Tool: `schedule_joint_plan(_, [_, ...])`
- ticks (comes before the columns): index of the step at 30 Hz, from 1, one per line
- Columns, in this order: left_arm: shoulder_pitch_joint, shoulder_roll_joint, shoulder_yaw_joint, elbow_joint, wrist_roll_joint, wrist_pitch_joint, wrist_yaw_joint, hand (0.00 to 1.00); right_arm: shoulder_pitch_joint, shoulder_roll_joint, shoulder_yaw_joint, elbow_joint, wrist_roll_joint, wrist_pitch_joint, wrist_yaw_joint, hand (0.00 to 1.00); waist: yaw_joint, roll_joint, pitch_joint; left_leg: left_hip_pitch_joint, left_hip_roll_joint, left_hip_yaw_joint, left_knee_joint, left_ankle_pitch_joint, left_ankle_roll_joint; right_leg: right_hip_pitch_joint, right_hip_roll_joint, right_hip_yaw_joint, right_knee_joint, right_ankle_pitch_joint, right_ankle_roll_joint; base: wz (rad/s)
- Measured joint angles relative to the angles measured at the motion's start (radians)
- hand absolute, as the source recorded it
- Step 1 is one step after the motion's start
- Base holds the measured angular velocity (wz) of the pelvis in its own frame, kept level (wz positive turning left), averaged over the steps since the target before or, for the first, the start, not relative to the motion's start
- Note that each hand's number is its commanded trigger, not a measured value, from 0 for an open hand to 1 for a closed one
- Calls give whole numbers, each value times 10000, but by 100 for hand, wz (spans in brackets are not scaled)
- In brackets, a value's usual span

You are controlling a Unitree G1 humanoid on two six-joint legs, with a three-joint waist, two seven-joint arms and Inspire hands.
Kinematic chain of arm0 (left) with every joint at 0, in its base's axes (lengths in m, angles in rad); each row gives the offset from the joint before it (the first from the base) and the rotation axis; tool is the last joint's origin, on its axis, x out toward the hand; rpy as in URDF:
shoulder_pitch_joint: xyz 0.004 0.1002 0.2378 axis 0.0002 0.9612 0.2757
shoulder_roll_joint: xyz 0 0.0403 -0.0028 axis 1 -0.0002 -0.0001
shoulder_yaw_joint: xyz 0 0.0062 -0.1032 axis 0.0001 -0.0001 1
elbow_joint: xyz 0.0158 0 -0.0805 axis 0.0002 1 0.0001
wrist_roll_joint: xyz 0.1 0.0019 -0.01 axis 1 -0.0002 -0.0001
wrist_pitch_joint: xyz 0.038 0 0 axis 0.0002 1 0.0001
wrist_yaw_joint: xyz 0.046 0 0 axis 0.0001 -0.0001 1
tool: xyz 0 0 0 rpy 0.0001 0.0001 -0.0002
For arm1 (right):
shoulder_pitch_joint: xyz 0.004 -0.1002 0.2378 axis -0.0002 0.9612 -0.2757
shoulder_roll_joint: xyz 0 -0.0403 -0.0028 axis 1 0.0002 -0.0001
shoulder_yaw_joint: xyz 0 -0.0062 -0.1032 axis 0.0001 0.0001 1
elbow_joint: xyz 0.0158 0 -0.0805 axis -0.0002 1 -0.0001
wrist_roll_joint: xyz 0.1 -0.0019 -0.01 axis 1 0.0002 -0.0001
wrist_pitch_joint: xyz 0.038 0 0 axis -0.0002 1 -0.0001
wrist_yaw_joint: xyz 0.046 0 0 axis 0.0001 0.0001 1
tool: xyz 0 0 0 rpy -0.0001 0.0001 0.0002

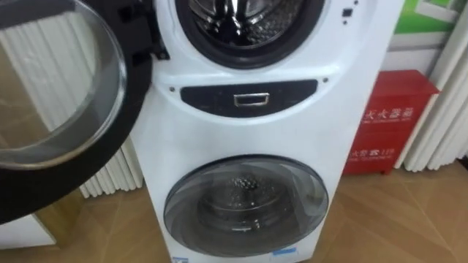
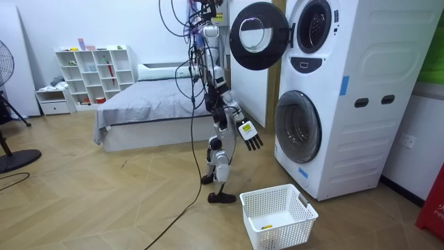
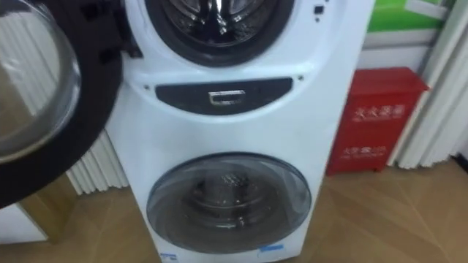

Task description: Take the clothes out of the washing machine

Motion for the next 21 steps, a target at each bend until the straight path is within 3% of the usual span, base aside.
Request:
schedule_joint_plan(4, [242,-23,165,5,-852,-58,49,0,3,-2,-5,5,-7,-184,-42,0,117,-123,61,120,185,-47,-72,-40,-166,254,228,-22,-350,60,-125,-2])
schedule_joint_plan(8, [357,-66,414,25,-1605,-102,56,0,16,-2,-41,19,2,-380,-62,0,264,-153,49,139,218,-146,-210,-48,-213,395,321,-42,-664,80,-163,1])
schedule_joint_plan(15, [398,-3,1267,349,-2721,-137,84,0,124,-7,-475,29,-70,-583,-404,0,250,-1,99,123,191,-666,-256,-49,-214,587,333,-150,-825,81,-159,8])
schedule_joint_plan(17, [371,23,1981,158,-3107,-135,89,0,349,-13,-930,-259,-330,-689,-480,0,272,160,93,152,188,-715,-324,-49,-214,608,330,-236,-848,81,-159,6])
schedule_joint_plan(18, [342,59,2182,112,-3241,-137,90,0,430,-20,-1037,-356,-362,-738,-495,0,253,200,86,160,185,-764,-349,-48,-214,623,328,-249,-859,81,-159,14])
schedule_joint_plan(21, [48,578,2991,-662,-4060,-112,100,0,877,-72,-1689,-952,-543,-777,-561,0,309,362,130,159,158,-940,-389,-48,-215,727,327,-239,-992,82,-159,14])
